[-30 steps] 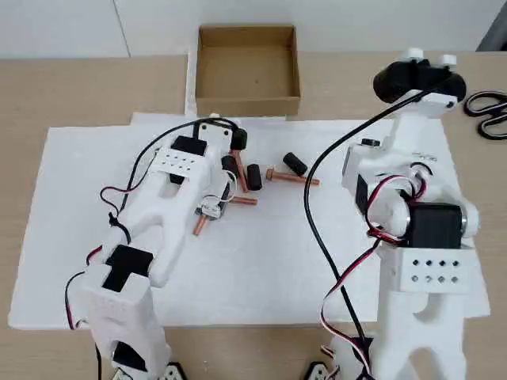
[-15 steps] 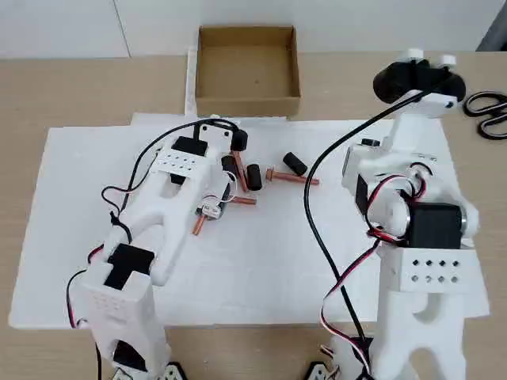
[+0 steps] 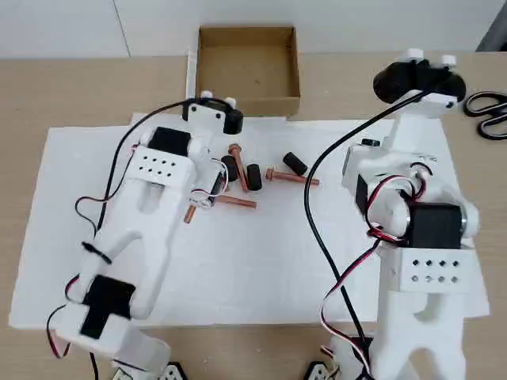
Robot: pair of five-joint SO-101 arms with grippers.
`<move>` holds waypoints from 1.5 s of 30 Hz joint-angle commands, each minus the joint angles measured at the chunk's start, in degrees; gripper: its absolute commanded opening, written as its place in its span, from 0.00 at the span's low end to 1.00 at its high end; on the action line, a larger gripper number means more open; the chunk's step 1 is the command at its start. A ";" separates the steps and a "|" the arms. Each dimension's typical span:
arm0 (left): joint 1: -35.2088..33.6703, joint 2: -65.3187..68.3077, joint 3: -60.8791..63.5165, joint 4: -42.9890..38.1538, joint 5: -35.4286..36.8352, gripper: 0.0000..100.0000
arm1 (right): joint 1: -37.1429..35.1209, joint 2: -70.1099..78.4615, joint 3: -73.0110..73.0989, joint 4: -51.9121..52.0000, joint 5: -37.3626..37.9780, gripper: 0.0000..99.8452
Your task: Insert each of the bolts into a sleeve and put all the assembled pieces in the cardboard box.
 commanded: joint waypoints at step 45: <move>-4.13 -6.51 24.13 -22.24 -2.29 0.07 | -3.21 -1.36 -0.09 -2.24 -0.35 0.00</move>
